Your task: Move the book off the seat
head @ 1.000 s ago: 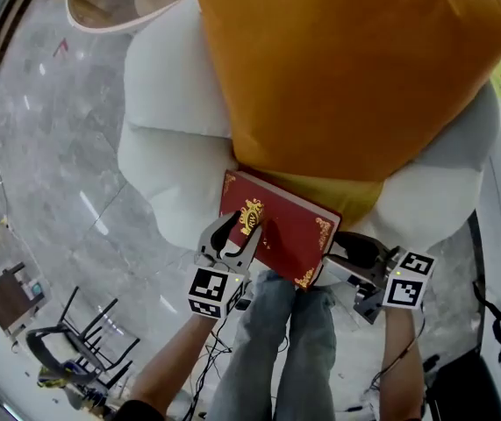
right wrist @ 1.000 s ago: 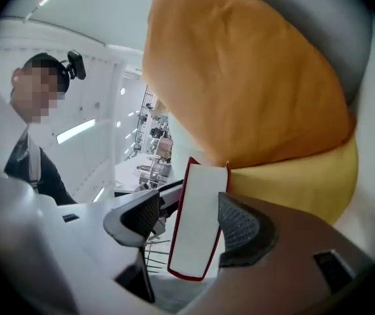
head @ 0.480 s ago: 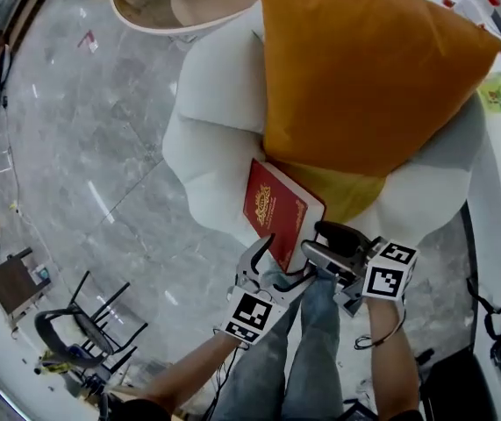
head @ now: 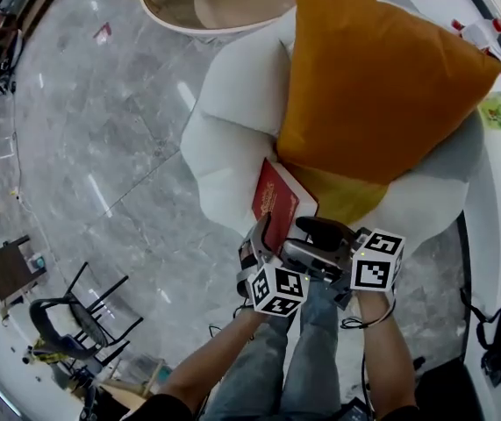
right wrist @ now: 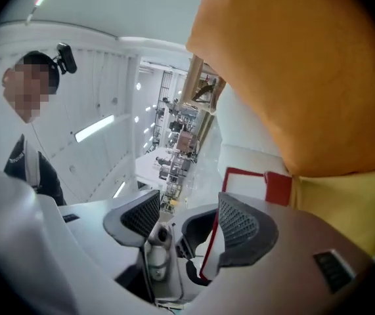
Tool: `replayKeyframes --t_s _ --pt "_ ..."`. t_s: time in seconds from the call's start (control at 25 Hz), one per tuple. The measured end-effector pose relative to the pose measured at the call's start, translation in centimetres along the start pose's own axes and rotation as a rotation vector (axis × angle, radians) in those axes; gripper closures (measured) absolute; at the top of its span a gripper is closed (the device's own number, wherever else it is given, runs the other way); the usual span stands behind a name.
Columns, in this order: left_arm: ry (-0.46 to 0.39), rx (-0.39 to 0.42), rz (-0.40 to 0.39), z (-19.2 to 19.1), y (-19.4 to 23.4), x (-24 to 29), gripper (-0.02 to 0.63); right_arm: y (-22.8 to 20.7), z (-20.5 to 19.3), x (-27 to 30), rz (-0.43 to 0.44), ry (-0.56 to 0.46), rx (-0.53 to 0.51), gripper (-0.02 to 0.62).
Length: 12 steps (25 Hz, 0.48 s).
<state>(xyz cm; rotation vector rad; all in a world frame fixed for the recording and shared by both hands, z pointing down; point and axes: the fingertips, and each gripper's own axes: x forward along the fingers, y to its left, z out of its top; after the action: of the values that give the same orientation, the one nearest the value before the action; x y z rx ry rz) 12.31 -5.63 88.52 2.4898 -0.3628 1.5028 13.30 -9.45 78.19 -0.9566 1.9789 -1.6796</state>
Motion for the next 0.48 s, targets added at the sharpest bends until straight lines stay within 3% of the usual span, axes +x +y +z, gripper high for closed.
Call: replayKeyframes --t_s 0.12,0.36,0.44,0.48 --pt "-0.004 0.007 0.062 -0.6 1.1 -1.2 0.058 2.2 2.3 -2.3 0.052 -0.108 -0.02 0.308" --pt "-0.009 -0.324 0.289 -2.9 8.2 -6.7 0.06 2.8 2.0 -6.0 -0.015 -0.114 -0.054 0.308" --pt "0.035 -0.435 0.388 -5.0 11.1 -8.1 0.063 3.0 1.5 -6.3 -0.021 -0.104 -0.055 0.315" --pt "0.074 -0.447 0.405 -6.2 12.0 -8.1 0.063 3.0 1.3 -6.3 -0.023 -0.098 -0.058 0.319"
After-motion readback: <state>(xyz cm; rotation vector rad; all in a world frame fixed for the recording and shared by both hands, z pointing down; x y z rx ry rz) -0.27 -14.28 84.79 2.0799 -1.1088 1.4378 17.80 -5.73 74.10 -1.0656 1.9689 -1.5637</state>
